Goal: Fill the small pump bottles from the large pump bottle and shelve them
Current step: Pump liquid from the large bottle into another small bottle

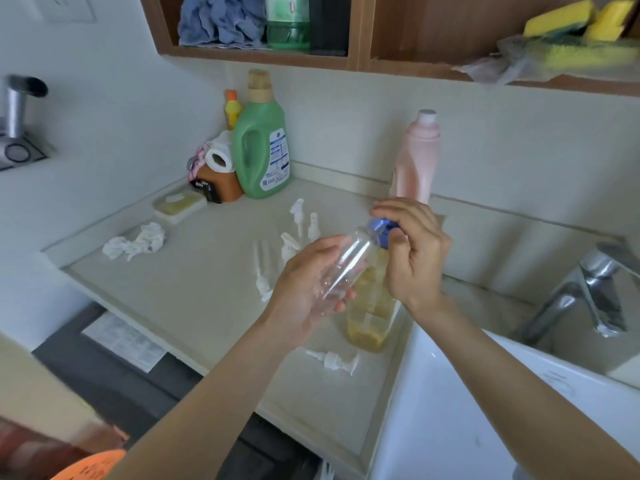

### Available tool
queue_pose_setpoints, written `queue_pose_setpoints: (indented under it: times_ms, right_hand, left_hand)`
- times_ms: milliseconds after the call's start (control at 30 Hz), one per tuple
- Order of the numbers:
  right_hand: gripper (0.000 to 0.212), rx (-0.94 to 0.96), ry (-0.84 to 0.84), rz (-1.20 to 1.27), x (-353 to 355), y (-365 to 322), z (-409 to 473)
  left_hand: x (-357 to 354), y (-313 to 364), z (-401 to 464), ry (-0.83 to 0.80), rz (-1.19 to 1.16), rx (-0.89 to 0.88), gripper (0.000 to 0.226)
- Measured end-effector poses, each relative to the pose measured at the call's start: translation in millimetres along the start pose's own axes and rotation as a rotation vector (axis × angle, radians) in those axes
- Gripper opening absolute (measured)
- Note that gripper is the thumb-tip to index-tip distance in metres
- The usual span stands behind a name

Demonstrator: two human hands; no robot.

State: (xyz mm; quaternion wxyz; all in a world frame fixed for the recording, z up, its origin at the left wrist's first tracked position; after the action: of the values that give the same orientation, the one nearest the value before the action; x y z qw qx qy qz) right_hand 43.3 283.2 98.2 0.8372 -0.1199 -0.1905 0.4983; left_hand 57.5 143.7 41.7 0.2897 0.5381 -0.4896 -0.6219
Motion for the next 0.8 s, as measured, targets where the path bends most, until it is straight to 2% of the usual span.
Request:
queue_pose_setpoints:
  times_ms: [167,300,400,433,533,700,800]
  right_hand:
    - [0.038,-0.022,-0.091,0.074,7,3,13]
    - [0.037,-0.018,-0.12,0.086,7,6,10]
    - [0.05,0.031,-0.079,0.086,7,5,3]
    - [0.05,0.037,-0.062,0.091,6,5,2]
    - [0.033,0.031,-0.004,0.074,6,5,-2]
    - [0.034,-0.013,0.017,0.089,2,3,-7]
    - [0.032,-0.002,-0.017,0.096,2,-1,-1]
  left_hand:
    - [-3,20,-3,0.0,0.196,-0.135,0.049]
    - [-4,27,-6,0.037,0.287,-0.236,0.039]
    - [-1,28,-9,0.124,0.35,-0.309,0.039]
    - [0,28,-9,0.157,0.372,-0.321,0.039]
    - [4,25,-10,0.217,0.412,-0.329,0.04]
    - [6,21,-10,0.236,0.422,-0.302,0.044]
    - [3,30,-12,0.237,0.474,-0.349,0.048]
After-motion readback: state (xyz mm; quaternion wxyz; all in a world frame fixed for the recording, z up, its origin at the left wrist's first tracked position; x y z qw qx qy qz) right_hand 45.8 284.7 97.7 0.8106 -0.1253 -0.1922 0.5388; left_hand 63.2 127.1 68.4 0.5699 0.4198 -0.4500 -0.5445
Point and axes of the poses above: each hand's wrist, its own z-axis towards the middle knuckle, its own x-axis out of the back of the hand, y = z × x, the point moved 8 cm from there along z, towards the middle knuckle, and after that the axes turned 6 degrees about -y, right-handed, at the moved point
